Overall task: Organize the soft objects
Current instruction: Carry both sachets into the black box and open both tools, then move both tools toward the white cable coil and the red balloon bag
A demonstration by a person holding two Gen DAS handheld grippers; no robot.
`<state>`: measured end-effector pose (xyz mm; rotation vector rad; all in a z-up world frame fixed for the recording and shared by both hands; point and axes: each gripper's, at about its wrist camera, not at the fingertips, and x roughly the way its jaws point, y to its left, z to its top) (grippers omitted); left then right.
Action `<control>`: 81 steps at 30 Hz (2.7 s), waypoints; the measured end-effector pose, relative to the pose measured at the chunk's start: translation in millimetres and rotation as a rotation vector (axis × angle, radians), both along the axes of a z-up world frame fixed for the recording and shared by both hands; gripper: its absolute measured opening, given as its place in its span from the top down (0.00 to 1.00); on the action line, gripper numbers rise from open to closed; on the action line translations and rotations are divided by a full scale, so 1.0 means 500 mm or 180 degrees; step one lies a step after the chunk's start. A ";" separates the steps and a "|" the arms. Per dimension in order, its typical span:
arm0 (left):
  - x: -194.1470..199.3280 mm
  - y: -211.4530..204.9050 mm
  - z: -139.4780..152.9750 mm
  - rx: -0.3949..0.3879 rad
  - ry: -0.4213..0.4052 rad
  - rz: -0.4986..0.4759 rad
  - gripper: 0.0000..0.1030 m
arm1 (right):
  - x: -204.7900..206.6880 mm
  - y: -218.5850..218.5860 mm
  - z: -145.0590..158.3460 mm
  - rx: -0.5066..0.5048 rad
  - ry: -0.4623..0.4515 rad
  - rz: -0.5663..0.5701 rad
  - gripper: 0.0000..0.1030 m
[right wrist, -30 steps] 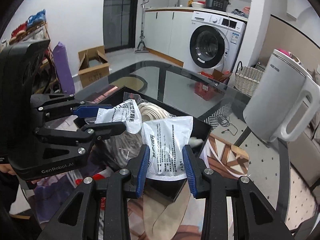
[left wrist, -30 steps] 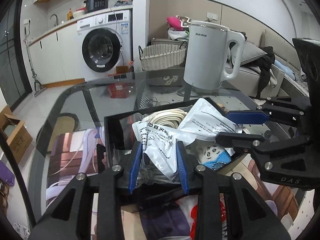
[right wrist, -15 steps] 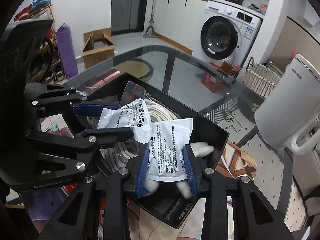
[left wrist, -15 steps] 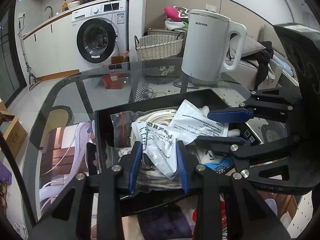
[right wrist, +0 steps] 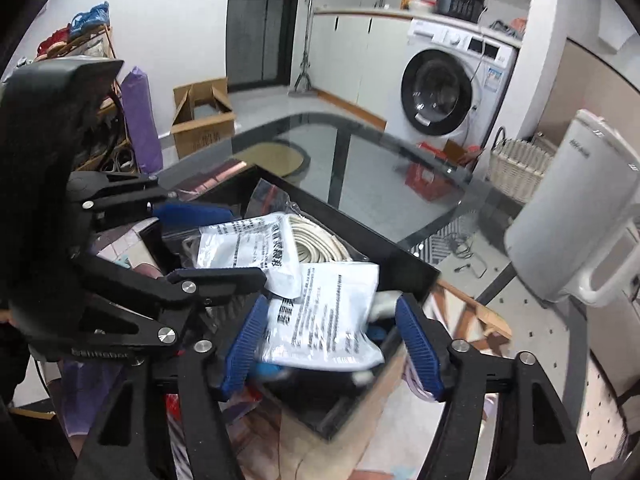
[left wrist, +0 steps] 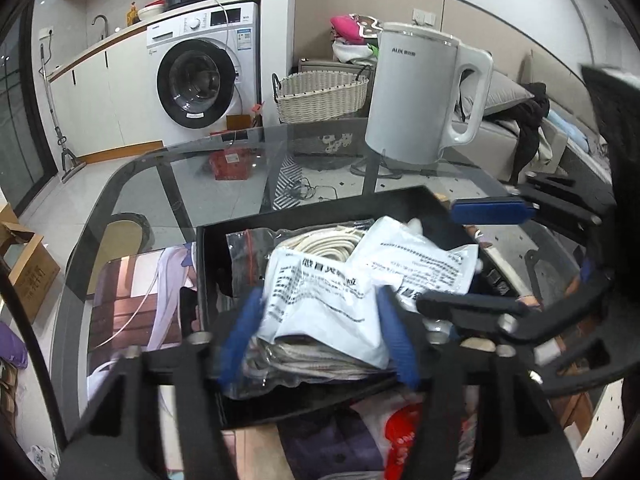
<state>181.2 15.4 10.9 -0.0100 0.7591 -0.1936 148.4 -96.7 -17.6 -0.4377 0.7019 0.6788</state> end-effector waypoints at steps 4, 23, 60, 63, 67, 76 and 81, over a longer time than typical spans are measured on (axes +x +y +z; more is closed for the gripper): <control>-0.025 0.003 0.018 -0.0005 -0.0123 0.0051 0.12 | -0.031 -0.041 0.017 0.0166 -0.0089 -0.0177 0.13; -0.204 0.029 0.027 -0.0068 -0.0383 0.0242 0.00 | -0.193 -0.154 0.001 0.0757 0.0026 -0.0437 0.01; -0.213 -0.012 -0.059 0.0251 0.0029 0.0031 0.00 | -0.161 -0.153 -0.105 0.0331 0.0257 -0.0824 0.01; -0.210 -0.007 -0.062 0.0237 0.0072 0.0062 0.00 | -0.164 -0.135 -0.116 0.0281 0.0308 -0.0776 0.01; -0.207 0.005 -0.062 0.0132 0.0114 0.0079 0.00 | -0.181 -0.101 -0.124 0.0262 0.0447 -0.0489 0.01; -0.209 0.006 -0.072 0.0019 0.0247 -0.0033 0.00 | -0.239 -0.015 -0.153 0.0140 0.0557 -0.0067 0.01; -0.205 0.009 -0.079 0.0032 0.0331 -0.0037 0.00 | -0.231 -0.035 -0.137 0.0183 0.0478 -0.0165 0.01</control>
